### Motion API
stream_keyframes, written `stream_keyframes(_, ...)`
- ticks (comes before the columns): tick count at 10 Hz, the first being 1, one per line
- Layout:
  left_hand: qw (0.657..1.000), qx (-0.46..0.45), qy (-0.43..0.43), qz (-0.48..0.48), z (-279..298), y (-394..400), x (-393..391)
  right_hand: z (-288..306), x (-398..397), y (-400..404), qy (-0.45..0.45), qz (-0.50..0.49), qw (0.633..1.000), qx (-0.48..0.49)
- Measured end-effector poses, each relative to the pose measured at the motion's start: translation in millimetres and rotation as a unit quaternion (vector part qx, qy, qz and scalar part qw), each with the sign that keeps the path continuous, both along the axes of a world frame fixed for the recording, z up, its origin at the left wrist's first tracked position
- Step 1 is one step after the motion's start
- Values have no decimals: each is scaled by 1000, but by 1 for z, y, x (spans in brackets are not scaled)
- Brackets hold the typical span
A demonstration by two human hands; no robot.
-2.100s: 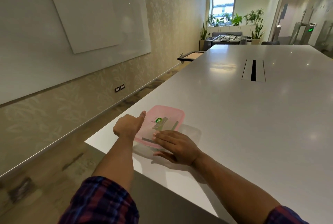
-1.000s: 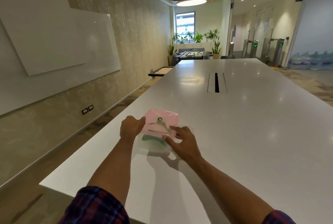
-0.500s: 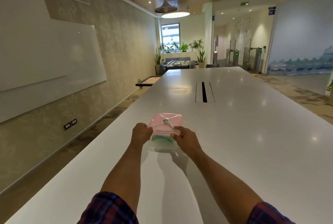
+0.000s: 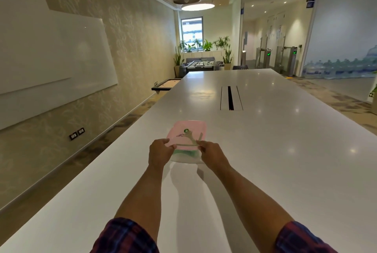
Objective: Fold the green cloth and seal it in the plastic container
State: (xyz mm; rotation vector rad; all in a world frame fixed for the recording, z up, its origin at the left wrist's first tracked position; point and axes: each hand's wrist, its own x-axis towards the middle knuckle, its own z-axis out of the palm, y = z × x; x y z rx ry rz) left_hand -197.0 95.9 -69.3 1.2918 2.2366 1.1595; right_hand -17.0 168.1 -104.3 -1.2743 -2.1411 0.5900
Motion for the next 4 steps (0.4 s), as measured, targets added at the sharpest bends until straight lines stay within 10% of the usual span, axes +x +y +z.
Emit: stream_keyframes(4,942,45,332,6,1,-9,33,8,38,-22,-148,-30,966,211)
